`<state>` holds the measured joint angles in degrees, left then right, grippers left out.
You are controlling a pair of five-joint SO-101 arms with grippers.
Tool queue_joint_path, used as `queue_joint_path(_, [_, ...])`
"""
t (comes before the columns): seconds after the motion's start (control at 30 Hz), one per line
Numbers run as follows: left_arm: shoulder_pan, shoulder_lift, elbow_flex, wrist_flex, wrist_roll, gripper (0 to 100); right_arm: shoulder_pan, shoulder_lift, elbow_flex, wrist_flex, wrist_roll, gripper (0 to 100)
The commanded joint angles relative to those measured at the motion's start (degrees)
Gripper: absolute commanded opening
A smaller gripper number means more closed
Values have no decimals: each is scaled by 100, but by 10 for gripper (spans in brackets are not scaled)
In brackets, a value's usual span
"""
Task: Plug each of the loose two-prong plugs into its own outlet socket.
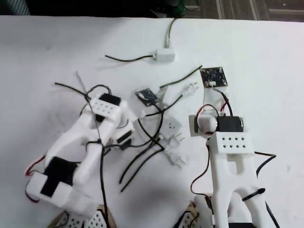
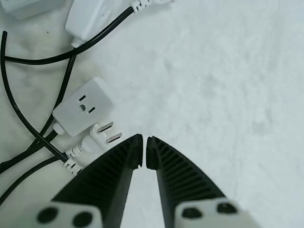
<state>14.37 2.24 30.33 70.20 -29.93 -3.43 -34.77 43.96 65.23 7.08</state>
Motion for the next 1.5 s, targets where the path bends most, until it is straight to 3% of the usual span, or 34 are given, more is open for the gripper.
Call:
queue_joint_path(0.0, [22, -1218, -114, 668, 9, 20, -48, -136, -220, -22, -9, 27])
queue_joint_path(0.17, [-13, -2633, -53, 1204, 9, 32, -48, -136, -220, -22, -9, 27])
queue_joint_path(0.4, [-198, -3248, 897, 835, 62, 264, -48, -136, -211, -22, -9, 27])
queue_joint_path(0.6, [-330, -3433, 1257, 712, 18, 251, -48, -136, -211, -22, -9, 27])
queue_joint_path(0.77, [136, -3626, 1662, 633, 18, 239, -48, -136, -211, -22, -9, 27])
queue_joint_path(1.03, [927, -3626, 2611, -730, 185, 225, -48, -136, -211, -22, -9, 27])
queue_joint_path(1.47, [567, -3609, 2418, -941, 466, 226, -57, -136, -141, -48, -9, 27])
